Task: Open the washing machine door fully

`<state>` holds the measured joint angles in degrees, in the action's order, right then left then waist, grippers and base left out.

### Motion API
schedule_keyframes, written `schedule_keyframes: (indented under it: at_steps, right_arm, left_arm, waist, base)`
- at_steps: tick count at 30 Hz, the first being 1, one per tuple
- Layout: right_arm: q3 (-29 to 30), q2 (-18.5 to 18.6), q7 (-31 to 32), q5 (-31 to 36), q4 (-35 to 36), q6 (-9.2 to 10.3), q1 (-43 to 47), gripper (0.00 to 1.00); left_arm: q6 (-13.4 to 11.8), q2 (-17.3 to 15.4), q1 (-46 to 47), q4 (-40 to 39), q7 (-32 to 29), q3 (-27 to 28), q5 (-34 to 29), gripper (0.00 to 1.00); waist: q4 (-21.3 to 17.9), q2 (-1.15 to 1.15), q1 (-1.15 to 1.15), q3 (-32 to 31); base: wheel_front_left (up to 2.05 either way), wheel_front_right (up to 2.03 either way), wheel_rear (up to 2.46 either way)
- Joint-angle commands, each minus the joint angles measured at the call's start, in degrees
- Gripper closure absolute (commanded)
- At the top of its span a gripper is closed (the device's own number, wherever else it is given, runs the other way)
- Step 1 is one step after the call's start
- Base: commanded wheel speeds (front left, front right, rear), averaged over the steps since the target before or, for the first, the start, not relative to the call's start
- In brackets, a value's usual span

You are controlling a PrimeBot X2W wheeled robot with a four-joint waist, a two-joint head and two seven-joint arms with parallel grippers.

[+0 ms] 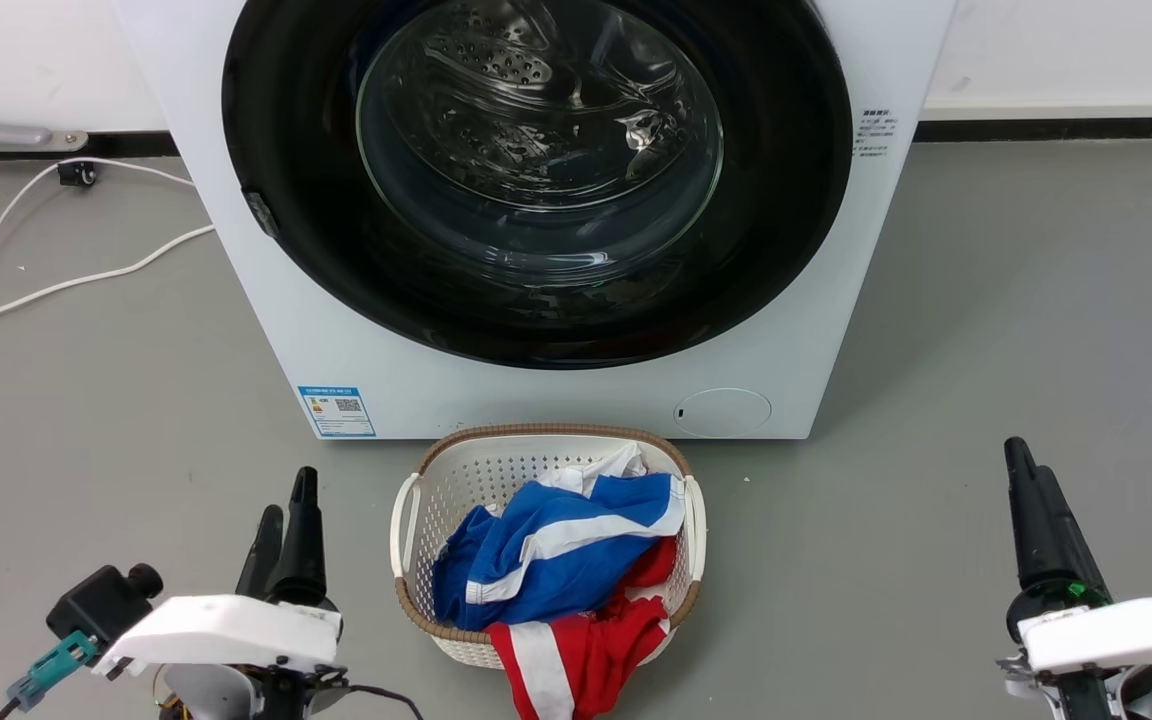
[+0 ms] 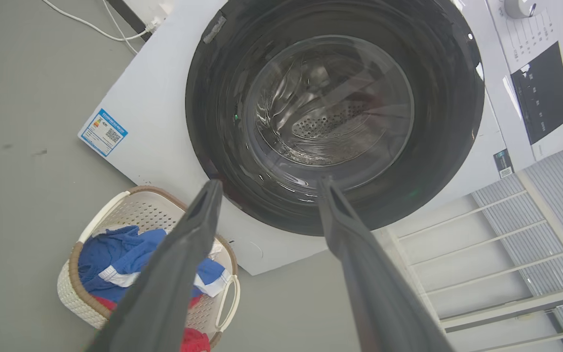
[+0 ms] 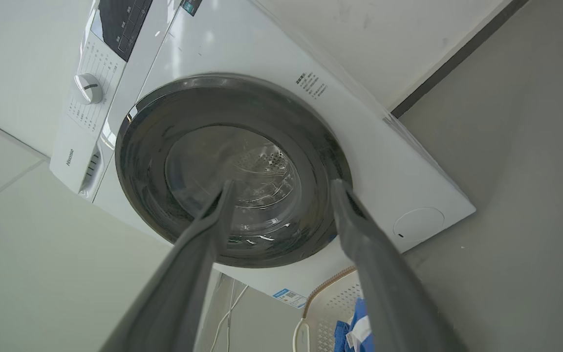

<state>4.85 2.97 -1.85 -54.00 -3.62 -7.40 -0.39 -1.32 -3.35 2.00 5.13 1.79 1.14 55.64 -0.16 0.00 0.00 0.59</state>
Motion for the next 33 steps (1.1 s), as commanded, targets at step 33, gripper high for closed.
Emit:
schedule_keyframes:
  at_steps: [33]
  right_arm:
    - [-2.48,0.04,-6.26,29.55,6.05,-0.12,3.78,0.0]
  left_arm:
    - [-6.15,-5.21,-1.43,-3.27,6.25,-9.62,-23.55,0.0]
  waist:
    - [-0.17,0.0,0.0,-0.3]
  base:
    - [0.0,0.0,0.0]
